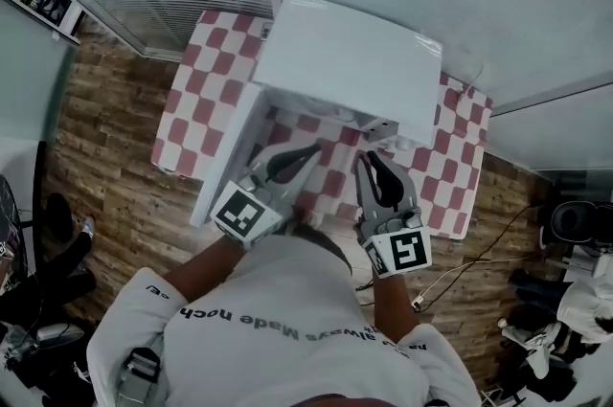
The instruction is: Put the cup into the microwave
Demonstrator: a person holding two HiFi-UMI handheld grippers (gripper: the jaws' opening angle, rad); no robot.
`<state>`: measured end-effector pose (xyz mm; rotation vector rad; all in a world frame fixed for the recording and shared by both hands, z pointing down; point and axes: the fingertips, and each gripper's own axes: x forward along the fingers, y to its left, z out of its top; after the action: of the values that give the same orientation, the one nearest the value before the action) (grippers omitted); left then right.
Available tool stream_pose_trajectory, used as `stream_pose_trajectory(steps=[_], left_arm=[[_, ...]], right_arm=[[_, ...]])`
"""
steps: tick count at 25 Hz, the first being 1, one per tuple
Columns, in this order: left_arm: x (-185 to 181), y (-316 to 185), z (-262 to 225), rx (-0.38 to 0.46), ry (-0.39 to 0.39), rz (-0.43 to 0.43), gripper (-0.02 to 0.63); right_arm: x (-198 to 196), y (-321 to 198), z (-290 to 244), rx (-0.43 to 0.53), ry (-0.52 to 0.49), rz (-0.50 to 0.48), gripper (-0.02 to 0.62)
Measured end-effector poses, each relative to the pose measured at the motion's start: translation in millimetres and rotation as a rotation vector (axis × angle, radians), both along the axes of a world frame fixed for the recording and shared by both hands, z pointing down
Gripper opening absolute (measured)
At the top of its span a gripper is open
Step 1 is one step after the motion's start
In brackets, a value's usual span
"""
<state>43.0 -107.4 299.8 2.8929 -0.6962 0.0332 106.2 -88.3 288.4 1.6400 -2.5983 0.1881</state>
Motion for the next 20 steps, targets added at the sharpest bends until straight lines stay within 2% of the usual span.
stream_pose_trajectory(steps=[11,20], left_arm=[[-11.9,19.4,-55.7,0.052,0.068,0.002,0.003],[-16.1,23.2,-67.3,0.07,0.061,-0.002,0.003]], right_arm=[[-21.3,33.7,-61.0,0.061,0.02,-0.051,0.055],[-27.5,42.0,-77.7,0.092,0.045,-0.048,0.055]])
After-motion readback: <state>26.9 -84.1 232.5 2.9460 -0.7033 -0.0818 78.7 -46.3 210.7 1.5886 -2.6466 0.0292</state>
